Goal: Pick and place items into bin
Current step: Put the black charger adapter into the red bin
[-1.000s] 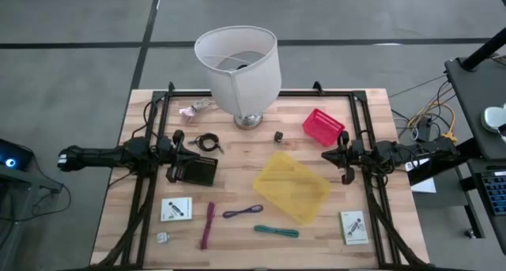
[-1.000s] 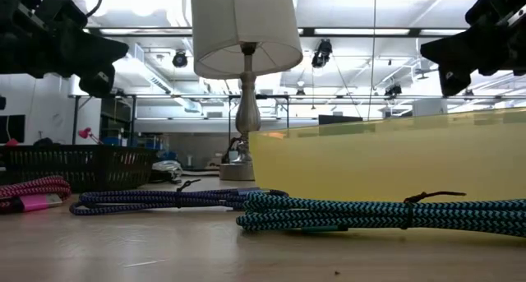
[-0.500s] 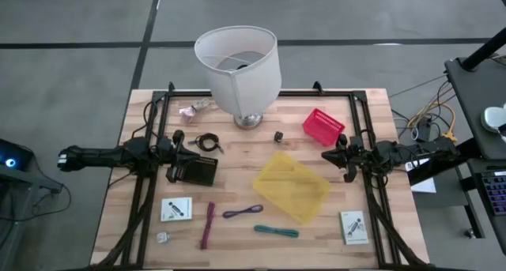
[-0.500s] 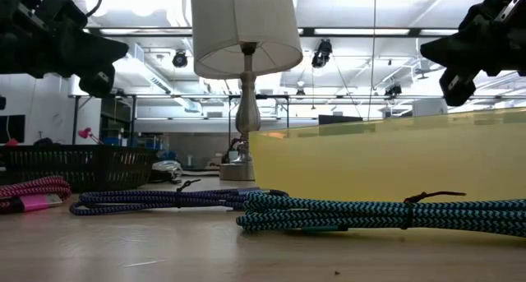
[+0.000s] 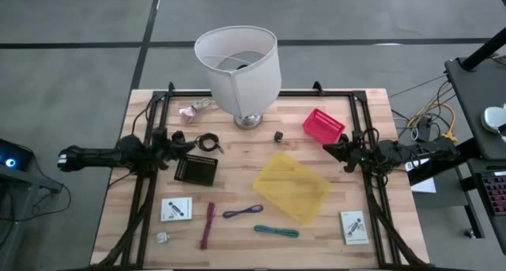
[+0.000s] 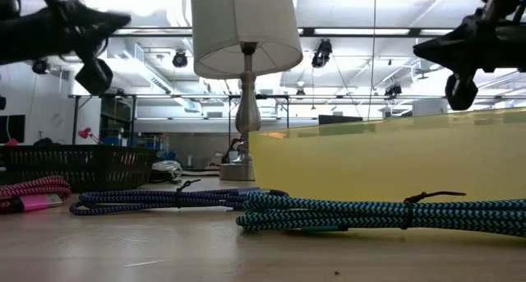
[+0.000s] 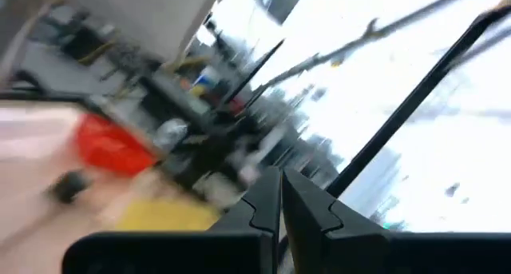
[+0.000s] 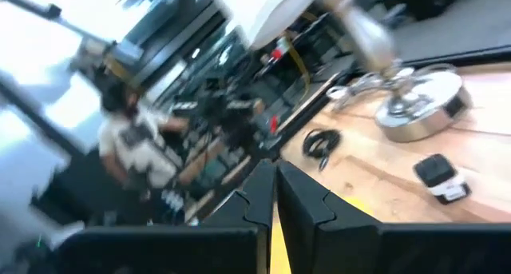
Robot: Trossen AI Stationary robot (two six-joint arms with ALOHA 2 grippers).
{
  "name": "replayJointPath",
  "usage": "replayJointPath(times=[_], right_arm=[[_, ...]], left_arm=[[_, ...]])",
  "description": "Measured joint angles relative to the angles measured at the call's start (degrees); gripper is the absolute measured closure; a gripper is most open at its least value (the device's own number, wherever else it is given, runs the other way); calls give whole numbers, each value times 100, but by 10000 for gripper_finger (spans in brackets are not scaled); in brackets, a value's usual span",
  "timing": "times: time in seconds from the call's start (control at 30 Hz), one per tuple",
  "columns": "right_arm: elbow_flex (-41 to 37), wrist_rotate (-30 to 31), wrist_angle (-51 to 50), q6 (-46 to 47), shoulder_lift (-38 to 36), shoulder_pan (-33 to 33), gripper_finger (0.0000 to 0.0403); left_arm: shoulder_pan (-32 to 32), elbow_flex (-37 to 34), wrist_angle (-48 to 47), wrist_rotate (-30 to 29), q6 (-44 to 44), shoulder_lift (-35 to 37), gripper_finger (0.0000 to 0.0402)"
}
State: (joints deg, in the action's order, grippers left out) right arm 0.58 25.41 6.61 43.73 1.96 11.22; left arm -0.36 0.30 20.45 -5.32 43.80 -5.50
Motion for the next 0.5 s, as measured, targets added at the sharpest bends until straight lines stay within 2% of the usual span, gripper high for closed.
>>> replayJointPath(times=[0.1, 0.23, 0.3, 0.4, 0.5], right_arm=[[0, 312, 11, 22, 0, 0, 394], [-1, 362, 112, -162, 2, -2, 389], [-2, 359, 366, -540, 3, -2, 378], [0, 366, 835, -1244, 12, 0, 347], [0, 404, 1280, -1463, 67, 2, 306]], left_arm=[[0, 0, 456, -135, -144, -25, 402], [0, 0, 665, -387, -540, -92, 401], [0, 0, 654, -550, -539, -160, 394], [0, 0, 653, -571, -832, -306, 364], [0, 18, 716, -571, -971, -443, 318]])
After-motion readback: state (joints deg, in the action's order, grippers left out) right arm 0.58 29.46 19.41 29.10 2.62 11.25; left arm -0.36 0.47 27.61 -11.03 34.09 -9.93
